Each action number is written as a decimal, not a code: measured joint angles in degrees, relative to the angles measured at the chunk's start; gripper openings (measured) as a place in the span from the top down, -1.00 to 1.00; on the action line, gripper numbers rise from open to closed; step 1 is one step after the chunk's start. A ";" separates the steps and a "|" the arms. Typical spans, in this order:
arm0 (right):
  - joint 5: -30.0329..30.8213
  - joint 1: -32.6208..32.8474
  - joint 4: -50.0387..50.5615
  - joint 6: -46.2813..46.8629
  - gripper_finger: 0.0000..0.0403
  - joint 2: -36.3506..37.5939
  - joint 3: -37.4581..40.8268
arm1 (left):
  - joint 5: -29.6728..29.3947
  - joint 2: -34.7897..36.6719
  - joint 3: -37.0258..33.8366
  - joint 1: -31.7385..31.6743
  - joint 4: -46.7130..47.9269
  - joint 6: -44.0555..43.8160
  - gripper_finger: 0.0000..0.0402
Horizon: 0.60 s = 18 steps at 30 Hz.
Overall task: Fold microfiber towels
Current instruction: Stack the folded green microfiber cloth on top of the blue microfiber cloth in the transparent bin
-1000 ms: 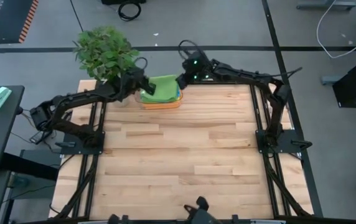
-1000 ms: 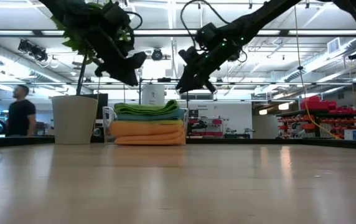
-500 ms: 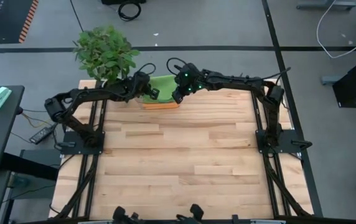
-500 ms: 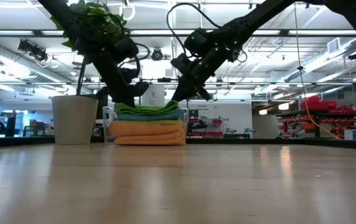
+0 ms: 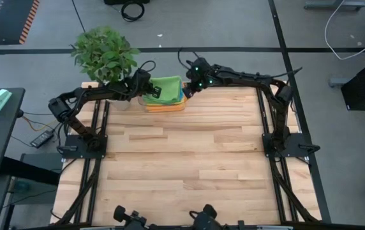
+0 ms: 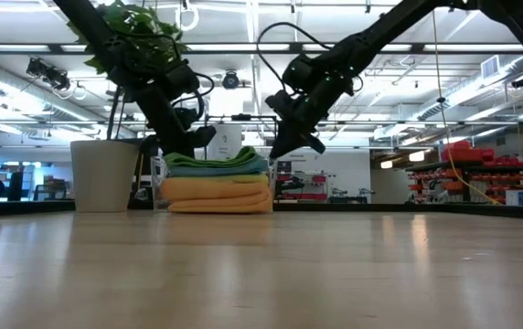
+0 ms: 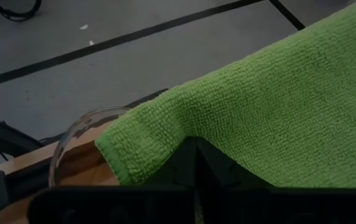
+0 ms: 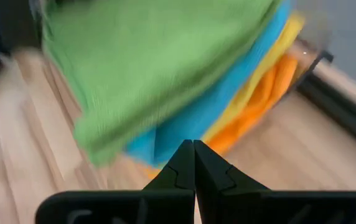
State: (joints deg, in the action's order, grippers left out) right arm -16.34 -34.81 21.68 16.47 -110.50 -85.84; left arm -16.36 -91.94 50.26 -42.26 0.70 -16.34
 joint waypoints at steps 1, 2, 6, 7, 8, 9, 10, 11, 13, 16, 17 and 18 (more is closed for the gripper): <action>0.60 0.48 1.60 -0.85 0.98 0.00 0.00 | -0.02 0.00 0.00 0.00 -0.05 0.02 0.93; 1.31 1.12 2.54 -1.64 0.98 -0.13 0.02 | -0.04 0.00 0.00 0.00 -0.04 0.02 0.93; 4.28 3.35 -0.97 -1.90 0.99 -0.44 0.01 | -0.09 0.00 0.00 0.07 -0.03 -0.01 0.97; 5.08 3.78 -1.46 -1.77 0.99 -0.42 0.00 | -0.14 0.00 0.00 0.09 -0.03 -0.05 0.97; 5.96 4.11 -1.45 -1.66 0.99 -0.42 0.00 | -0.17 0.00 0.00 0.13 -0.01 -0.10 0.95; 6.44 4.40 -1.16 -1.69 0.99 -0.42 0.00 | -0.08 0.00 0.00 0.18 0.03 -0.07 0.94; 6.50 4.65 -0.97 -1.77 0.99 -0.42 0.00 | -0.05 0.00 0.00 0.31 0.03 -0.07 0.92; 6.69 4.89 -0.92 -2.00 0.99 -0.42 0.00 | -0.05 0.00 0.00 0.33 0.03 -0.09 0.92; 6.77 5.32 -0.67 -2.62 0.99 -0.42 0.00 | 0.00 0.00 0.00 0.37 0.08 -0.09 0.94; 5.46 5.55 0.29 -3.03 0.99 -0.42 0.00 | 0.04 0.00 0.00 0.37 0.03 -0.10 0.97; 5.36 5.65 0.80 -3.21 0.99 -0.42 0.00 | 0.07 0.00 -0.01 0.37 0.05 -0.16 0.97; 5.93 5.83 1.35 -3.59 0.99 -0.42 0.00 | 0.07 0.00 -0.02 0.37 0.04 -0.20 0.96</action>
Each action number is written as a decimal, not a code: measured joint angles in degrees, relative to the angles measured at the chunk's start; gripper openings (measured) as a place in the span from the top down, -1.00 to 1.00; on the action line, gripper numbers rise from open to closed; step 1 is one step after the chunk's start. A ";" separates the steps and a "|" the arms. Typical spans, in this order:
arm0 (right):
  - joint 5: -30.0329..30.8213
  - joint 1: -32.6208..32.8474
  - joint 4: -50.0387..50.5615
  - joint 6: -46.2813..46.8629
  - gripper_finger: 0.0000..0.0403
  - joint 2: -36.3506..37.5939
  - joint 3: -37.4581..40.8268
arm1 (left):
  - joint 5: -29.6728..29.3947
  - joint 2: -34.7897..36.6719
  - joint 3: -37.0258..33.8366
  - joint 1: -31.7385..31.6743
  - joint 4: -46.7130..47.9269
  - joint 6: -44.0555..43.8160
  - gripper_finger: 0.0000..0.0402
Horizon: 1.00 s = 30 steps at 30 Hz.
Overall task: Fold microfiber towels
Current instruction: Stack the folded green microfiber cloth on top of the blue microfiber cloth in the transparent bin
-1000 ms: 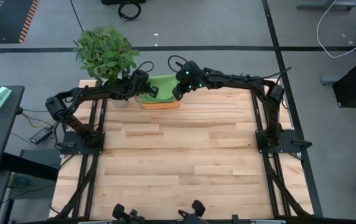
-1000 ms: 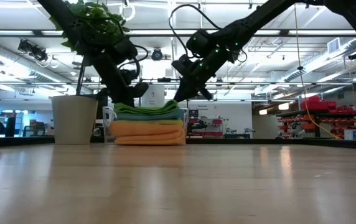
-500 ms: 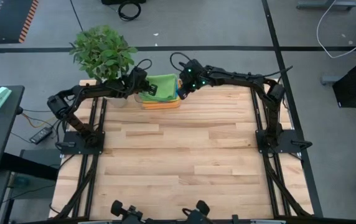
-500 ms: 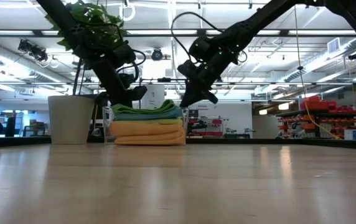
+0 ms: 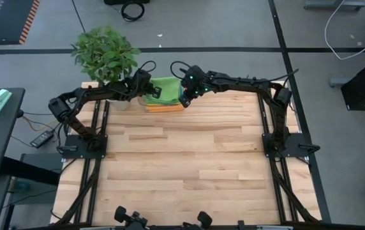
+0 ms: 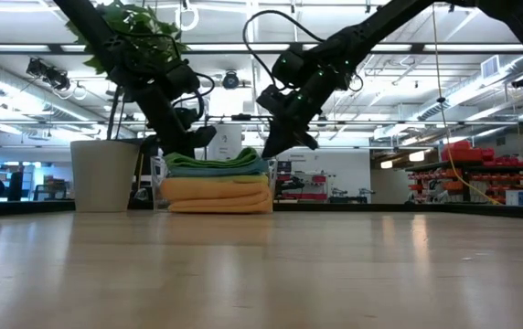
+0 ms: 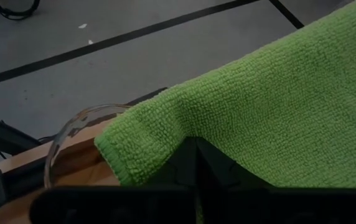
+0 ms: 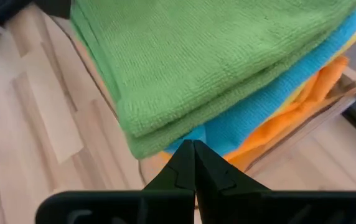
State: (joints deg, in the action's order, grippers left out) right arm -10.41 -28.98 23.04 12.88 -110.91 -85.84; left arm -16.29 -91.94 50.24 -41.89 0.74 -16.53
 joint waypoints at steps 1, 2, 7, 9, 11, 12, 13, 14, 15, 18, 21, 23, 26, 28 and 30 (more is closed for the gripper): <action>0.51 0.08 0.46 -0.54 0.99 0.00 0.00 | 0.01 0.00 0.00 0.00 0.00 0.00 0.94; 0.61 0.24 0.66 -1.02 0.99 0.00 0.00 | 0.01 0.00 0.00 0.00 0.00 0.03 0.92; -0.09 1.12 3.17 -2.68 0.99 0.00 0.00 | 0.02 0.00 0.00 0.00 -0.03 0.11 0.94; 2.03 1.09 2.54 -2.45 0.99 0.08 0.00 | 0.02 0.00 0.00 0.00 -0.05 0.15 0.97; 4.83 0.57 0.21 -2.01 0.99 0.14 0.00 | 0.02 0.00 0.00 0.00 -0.05 0.15 0.97; 5.31 0.28 -0.99 -1.35 0.99 0.16 0.00 | 0.02 0.00 0.01 0.00 -0.05 0.15 0.95; 5.52 -0.03 -1.74 -0.79 0.99 0.20 0.00 | 0.04 0.00 0.00 0.00 -0.05 0.17 0.93; 5.55 -0.34 -2.09 -0.32 0.99 0.22 0.00 | 0.04 0.00 0.00 0.00 -0.05 0.15 0.91; 6.14 -0.52 -2.12 -0.18 0.99 0.15 0.00 | 0.04 0.00 0.00 0.00 -0.06 0.16 0.89; 6.97 -0.52 -2.03 0.12 0.99 -0.29 0.00 | 0.04 0.00 0.00 0.00 -0.07 0.17 0.89; 6.84 -0.52 -3.58 0.23 0.99 -1.00 -0.02 | 0.07 0.01 0.00 0.00 -0.11 0.17 0.96; 6.12 -0.52 -4.63 0.17 0.99 -1.95 -0.10 | 0.06 0.02 0.00 0.00 -0.11 0.17 0.97; 3.55 -0.15 -3.96 0.16 0.99 -2.73 -0.06 | 0.08 0.02 0.00 -0.02 -0.11 0.17 0.93; 2.92 0.52 -2.73 -0.61 0.99 -2.75 -0.09 | 0.09 0.02 0.00 -0.02 -0.11 0.17 0.90; 1.05 0.91 -1.74 -1.61 0.99 -2.67 -0.09 | 0.09 0.02 0.00 -0.04 -0.09 0.06 0.88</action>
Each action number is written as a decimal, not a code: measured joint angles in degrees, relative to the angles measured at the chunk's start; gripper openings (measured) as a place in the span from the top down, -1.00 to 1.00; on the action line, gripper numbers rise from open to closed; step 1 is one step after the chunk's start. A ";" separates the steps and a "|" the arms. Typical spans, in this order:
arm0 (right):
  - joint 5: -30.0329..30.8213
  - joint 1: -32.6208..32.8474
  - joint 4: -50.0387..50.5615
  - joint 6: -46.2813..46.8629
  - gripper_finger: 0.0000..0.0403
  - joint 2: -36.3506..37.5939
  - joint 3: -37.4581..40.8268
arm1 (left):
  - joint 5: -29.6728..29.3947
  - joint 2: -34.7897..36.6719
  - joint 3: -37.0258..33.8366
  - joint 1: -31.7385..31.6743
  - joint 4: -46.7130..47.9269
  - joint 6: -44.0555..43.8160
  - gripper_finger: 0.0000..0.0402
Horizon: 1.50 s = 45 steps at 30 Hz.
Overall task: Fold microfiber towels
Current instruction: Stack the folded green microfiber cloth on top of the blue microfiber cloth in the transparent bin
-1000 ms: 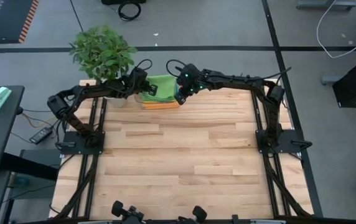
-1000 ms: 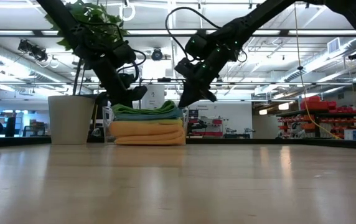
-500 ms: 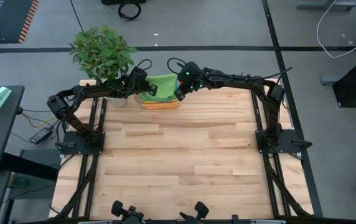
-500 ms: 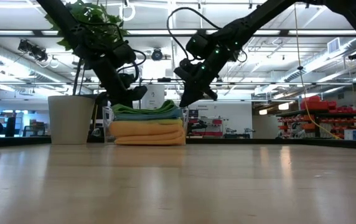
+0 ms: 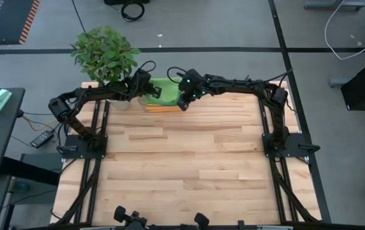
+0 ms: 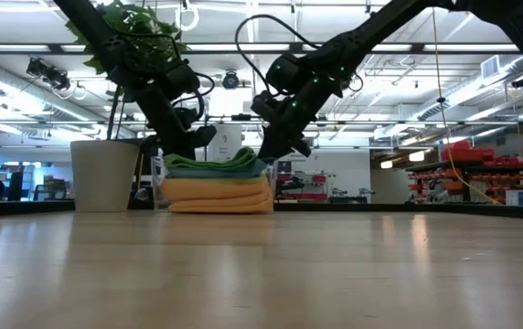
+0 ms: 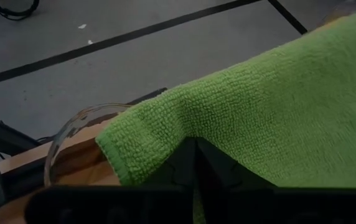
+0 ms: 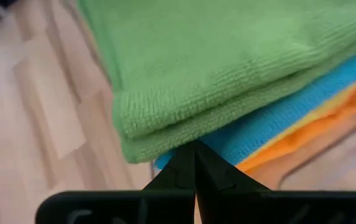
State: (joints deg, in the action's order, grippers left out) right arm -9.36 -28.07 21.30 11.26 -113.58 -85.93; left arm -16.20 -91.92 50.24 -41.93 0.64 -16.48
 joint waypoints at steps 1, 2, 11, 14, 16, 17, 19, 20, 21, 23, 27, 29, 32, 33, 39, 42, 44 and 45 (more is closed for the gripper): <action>-1.08 0.25 0.40 -0.54 0.99 0.00 0.00 | 0.02 0.00 0.00 0.00 0.00 -0.18 0.89; -1.95 0.55 0.84 -1.14 0.99 0.00 0.00 | 0.04 0.00 0.00 0.00 0.00 -0.38 0.90; -3.26 1.56 6.17 -6.37 0.99 1.49 0.13 | 0.09 0.04 0.00 0.02 0.01 -0.88 0.90; -1.43 0.24 5.86 -6.87 0.99 4.04 -0.37 | 0.04 0.04 0.01 0.02 0.03 -0.89 0.88; -1.81 -0.72 5.43 -6.87 0.99 5.63 -0.93 | 0.04 0.04 0.00 0.02 0.02 -0.89 0.91; -2.07 -1.11 5.47 -6.84 0.99 6.29 -0.94 | 0.03 0.04 0.00 0.02 0.02 -0.91 0.94; -2.10 -1.53 5.51 -6.56 0.99 7.02 -0.94 | 0.45 0.04 0.00 0.28 0.00 -0.91 0.97; -2.26 -1.49 5.38 -6.09 0.99 7.12 -0.94 | 1.24 0.04 0.00 0.43 -0.14 -0.97 0.97; -2.93 -1.37 4.84 -5.53 0.99 7.17 -0.94 | 2.08 0.04 0.00 0.70 -0.32 -1.22 0.97; -4.60 -0.60 3.71 -4.10 0.99 6.78 -0.94 | 3.35 0.04 0.00 1.54 -0.64 -1.88 0.94; -4.63 2.27 -0.23 -2.38 0.99 4.58 -0.90 | 4.10 0.04 0.00 3.61 -0.98 -1.87 0.83; -4.44 3.50 -1.91 -1.67 0.99 3.83 -0.90 | 6.29 0.04 0.00 4.10 -1.07 -1.38 0.81; -3.26 3.98 -2.22 -1.11 0.99 2.71 -0.85 | 7.45 0.04 0.00 4.85 -1.06 -0.89 0.82; -2.63 3.89 -2.09 -1.10 0.99 2.26 -0.84 | 7.44 0.04 0.00 5.05 -1.07 -0.86 0.83; -0.80 2.06 4.35 -1.34 0.99 1.53 -0.74 | 7.58 0.04 0.00 5.31 -0.84 -0.91 0.88; -0.50 1.47 7.15 -2.20 0.99 1.62 -0.74 | 7.54 0.40 0.00 5.31 -0.77 -0.90 0.88; -1.01 1.00 9.25 -3.09 0.99 1.99 -0.74 | 7.52 0.84 0.00 5.31 -0.96 -0.86 0.87; -1.09 0.80 10.02 -3.59 0.99 2.17 -0.76 | 7.52 1.00 0.00 5.31 -0.87 -0.84 0.86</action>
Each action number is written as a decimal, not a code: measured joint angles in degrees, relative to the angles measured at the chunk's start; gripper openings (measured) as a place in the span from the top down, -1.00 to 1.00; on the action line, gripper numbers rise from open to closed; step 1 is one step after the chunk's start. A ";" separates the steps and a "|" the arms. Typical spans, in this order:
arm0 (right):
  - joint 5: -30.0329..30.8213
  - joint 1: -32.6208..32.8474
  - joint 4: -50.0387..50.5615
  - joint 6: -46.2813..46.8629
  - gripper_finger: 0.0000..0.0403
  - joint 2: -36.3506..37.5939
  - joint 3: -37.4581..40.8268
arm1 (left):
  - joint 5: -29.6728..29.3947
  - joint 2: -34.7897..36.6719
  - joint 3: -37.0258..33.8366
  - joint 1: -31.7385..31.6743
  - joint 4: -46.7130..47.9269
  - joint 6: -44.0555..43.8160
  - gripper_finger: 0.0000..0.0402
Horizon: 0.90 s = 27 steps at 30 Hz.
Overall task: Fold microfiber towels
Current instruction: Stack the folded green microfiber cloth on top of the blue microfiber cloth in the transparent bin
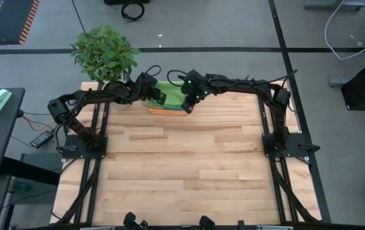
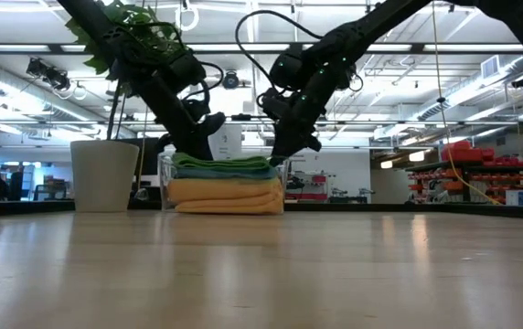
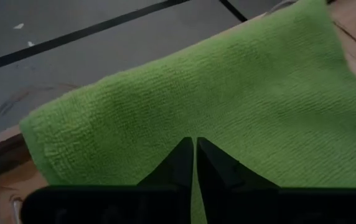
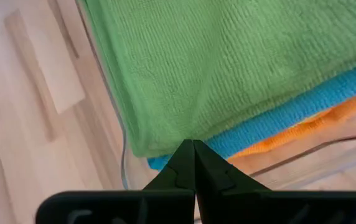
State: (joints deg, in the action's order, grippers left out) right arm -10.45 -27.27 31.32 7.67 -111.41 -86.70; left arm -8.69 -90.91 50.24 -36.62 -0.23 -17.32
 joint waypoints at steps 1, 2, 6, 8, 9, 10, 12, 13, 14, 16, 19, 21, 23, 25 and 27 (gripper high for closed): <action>-0.08 -0.05 0.72 -0.31 0.99 0.11 0.00 | 0.00 0.20 0.00 -0.02 -0.01 0.17 0.86; -0.09 -0.15 1.03 -0.69 0.99 0.19 0.00 | 0.16 0.50 0.00 -0.12 0.19 0.60 0.85; -0.05 -1.73 -0.11 -0.37 0.99 2.21 -0.63 | 3.15 0.77 0.00 -0.44 1.27 3.58 0.85; 1.02 -2.67 -2.90 0.68 0.99 3.35 -1.49 | 4.23 0.77 0.00 -0.55 3.72 4.13 0.87; 1.27 -3.25 -4.03 1.25 0.99 3.55 -2.08 | 4.42 0.75 0.00 -0.54 5.02 4.53 0.88; 1.33 -3.85 -4.71 1.79 0.99 3.56 -2.56 | 4.67 0.74 0.00 -0.37 6.55 4.84 0.89; 1.41 -4.89 -5.44 2.20 0.99 2.89 -3.13 | 5.53 0.70 0.00 0.01 8.52 5.98 0.91; 1.33 -5.27 -6.24 2.21 0.99 2.45 -3.19 | 6.29 0.70 0.00 0.16 9.42 6.45 0.91; 0.99 -5.69 -6.16 2.26 0.99 2.19 -3.00 | 6.95 0.70 0.00 0.36 10.07 6.96 0.92; 1.27 -6.22 -7.71 2.23 0.99 1.27 -2.64 | 7.66 0.70 0.00 0.85 11.23 7.64 0.93; 1.63 -7.09 -9.74 1.80 0.99 0.23 -2.65 | 7.76 0.70 0.00 1.69 10.58 7.99 0.92; 1.66 -7.50 -9.95 1.85 0.99 -0.48 -2.70 | 7.71 0.70 0.00 1.77 9.15 7.87 0.91; 1.69 -7.89 -10.35 1.79 0.99 -1.55 -2.68 | 7.48 0.70 0.00 1.69 7.72 7.52 0.90; 2.69 -8.04 -9.30 1.23 0.99 -2.57 -2.45 | 7.20 0.70 0.00 1.55 6.42 7.47 0.90; 4.20 -8.00 -9.04 0.89 0.99 -3.24 -2.45 | 6.97 0.72 0.17 1.53 5.70 6.79 0.92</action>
State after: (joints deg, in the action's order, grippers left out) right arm -6.25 -35.27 22.28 8.56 -114.65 -89.14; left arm -1.71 -90.19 50.41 -35.09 5.47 -10.53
